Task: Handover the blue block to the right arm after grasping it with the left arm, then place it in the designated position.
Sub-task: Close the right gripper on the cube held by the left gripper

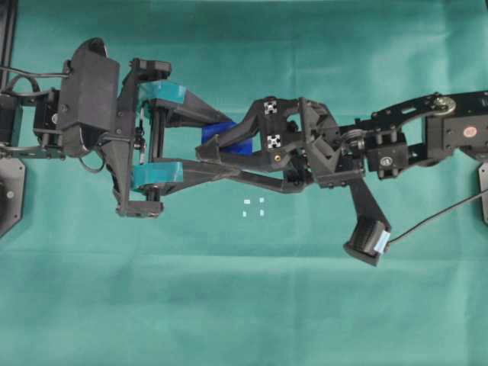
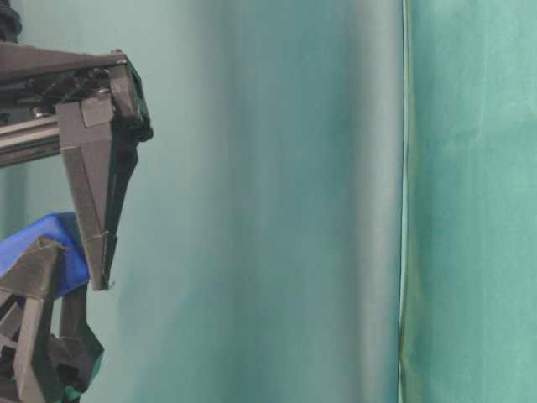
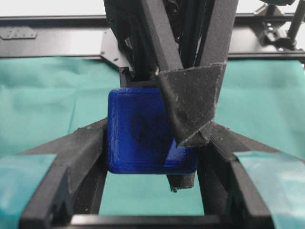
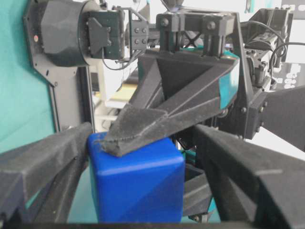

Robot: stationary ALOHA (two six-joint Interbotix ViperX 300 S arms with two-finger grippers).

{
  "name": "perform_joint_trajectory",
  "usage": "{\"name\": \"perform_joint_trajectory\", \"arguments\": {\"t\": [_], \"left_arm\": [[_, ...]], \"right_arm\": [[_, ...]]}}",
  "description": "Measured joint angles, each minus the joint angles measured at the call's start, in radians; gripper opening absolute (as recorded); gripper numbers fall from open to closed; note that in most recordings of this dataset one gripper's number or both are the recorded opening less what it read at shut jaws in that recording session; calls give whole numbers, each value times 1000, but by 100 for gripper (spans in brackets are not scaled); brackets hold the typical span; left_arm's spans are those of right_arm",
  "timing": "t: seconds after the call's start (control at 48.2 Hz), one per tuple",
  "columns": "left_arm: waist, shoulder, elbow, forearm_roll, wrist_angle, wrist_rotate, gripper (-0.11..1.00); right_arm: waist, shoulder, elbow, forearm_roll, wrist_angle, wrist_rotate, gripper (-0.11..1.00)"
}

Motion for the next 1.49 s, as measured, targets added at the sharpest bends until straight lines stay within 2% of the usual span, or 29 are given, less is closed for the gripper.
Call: {"name": "perform_joint_trajectory", "arguments": {"t": [0.145,0.207,0.373,1.265,1.307,1.431,1.493], "left_arm": [[0,0,0,0,0,0,47],[0,0,0,0,3,0,47],[5,-2,0,0,20,0,47],[3,-2,-3,0,34,-3,48],[3,-2,-3,0,34,-5,54],[-6,-2,-3,0,34,-2,87],[-9,-2,-3,0,34,-2,97]], "right_arm": [[0,-2,0,-2,3,2,93],[0,-2,0,0,15,2,89],[2,0,0,-2,72,8,56],[3,0,0,3,87,12,56],[3,0,0,3,89,12,56],[2,0,0,3,94,11,56],[2,0,0,3,94,12,56]]}}
